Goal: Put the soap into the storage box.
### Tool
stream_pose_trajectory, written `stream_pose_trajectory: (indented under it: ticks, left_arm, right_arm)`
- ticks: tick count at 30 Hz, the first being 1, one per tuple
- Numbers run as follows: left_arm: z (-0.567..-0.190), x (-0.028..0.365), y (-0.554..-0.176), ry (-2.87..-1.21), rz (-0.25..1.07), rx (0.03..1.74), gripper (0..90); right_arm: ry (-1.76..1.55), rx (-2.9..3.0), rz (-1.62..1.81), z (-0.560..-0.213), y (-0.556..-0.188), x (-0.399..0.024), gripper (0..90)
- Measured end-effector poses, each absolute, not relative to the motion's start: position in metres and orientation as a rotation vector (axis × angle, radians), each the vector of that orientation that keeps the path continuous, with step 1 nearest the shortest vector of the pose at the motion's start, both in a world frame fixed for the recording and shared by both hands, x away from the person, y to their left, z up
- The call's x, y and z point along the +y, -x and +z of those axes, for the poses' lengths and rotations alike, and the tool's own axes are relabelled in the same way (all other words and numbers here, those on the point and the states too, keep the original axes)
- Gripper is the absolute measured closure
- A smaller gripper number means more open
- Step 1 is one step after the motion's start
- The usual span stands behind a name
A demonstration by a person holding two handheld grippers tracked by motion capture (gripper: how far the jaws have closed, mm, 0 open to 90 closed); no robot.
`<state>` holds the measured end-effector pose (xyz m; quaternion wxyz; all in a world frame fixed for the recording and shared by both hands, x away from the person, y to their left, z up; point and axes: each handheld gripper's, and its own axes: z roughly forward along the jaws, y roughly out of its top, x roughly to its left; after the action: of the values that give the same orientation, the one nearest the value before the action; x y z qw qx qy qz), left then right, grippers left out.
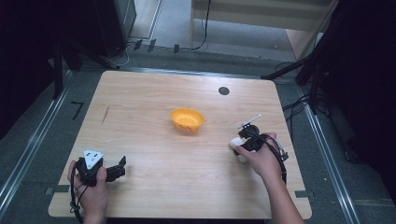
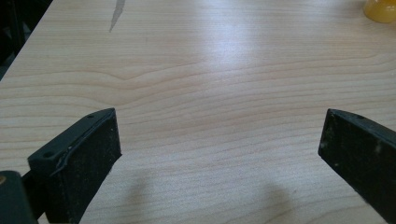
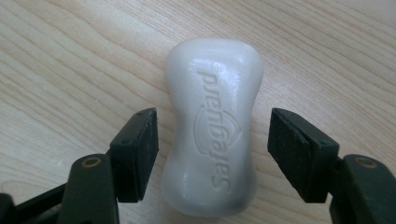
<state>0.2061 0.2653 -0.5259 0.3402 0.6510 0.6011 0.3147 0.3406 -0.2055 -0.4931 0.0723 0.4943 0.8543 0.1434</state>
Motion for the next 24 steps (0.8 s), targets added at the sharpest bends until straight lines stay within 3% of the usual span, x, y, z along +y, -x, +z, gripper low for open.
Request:
stream_pose_trajectory:
  ticks: [24]
  left_arm:
    - [-0.526, 0.266, -0.207, -1.692, 0.813, 1.563, 0.0]
  right_arm:
    - [-1.532, 2.632, 0.374, -0.507, -0.356, -0.202, 48.6]
